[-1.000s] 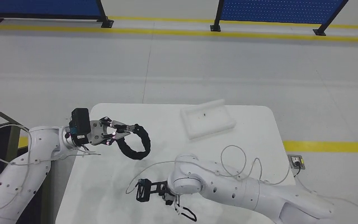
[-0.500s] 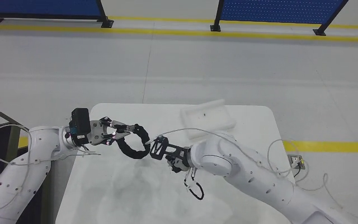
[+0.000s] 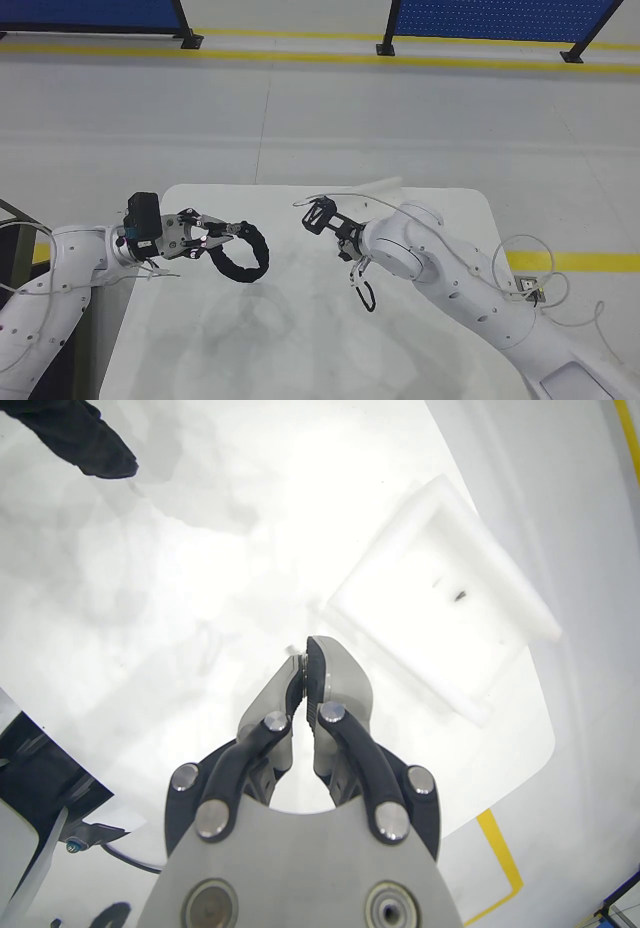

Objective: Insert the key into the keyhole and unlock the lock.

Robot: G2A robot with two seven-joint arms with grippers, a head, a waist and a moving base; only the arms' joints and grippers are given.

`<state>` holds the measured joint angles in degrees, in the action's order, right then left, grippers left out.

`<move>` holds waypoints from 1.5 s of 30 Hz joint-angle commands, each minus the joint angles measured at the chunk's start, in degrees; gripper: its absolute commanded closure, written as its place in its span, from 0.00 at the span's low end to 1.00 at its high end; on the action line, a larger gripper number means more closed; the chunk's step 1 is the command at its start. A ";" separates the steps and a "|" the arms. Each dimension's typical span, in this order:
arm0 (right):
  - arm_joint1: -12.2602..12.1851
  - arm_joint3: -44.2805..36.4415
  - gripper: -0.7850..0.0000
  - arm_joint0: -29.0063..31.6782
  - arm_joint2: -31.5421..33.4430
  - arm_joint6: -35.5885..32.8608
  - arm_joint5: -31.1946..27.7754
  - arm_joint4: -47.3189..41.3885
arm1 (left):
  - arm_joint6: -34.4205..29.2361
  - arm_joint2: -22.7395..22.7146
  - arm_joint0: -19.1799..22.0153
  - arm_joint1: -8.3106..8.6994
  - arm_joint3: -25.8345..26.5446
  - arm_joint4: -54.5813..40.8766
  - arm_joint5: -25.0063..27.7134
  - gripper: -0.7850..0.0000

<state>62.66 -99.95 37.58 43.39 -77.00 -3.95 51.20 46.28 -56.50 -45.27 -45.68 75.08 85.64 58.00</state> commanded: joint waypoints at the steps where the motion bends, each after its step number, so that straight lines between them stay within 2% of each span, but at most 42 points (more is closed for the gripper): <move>1: -0.02 -0.06 1.00 0.04 0.05 -0.02 -0.09 -0.07 | 0.00 0.00 0.00 0.00 0.00 0.00 0.00 1.00; 18: -0.02 -0.06 1.00 0.04 0.05 -0.02 -0.09 -0.07 | 0.00 0.00 0.00 0.00 0.00 0.00 0.00 1.00; 20: 0.01 1.66 1.00 0.37 1.43 2.46 0.95 -1.60 | 0.00 0.00 0.00 0.00 0.00 0.00 0.00 1.00; 25: 1.37 13.01 1.00 -4.76 3.56 3.56 2.72 -9.91 | 0.00 0.00 0.00 0.00 0.00 0.00 0.00 1.00; 30: 4.72 29.84 1.00 -13.50 0.36 4.33 2.02 -18.58 | 0.00 0.00 0.00 0.00 0.00 0.00 0.00 1.00; 35: 8.41 46.29 1.00 -20.16 -3.06 7.85 -0.07 -24.17 | 0.00 0.00 0.00 0.00 0.00 0.00 0.00 1.00; 45: 14.51 68.72 1.00 -26.59 -7.10 12.48 -0.84 -29.28 | 0.00 0.00 0.00 0.00 0.00 0.00 0.00 1.00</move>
<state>76.62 -33.54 11.43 36.49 -64.99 -4.69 22.39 46.28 -56.50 -45.27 -45.68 75.08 85.64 58.00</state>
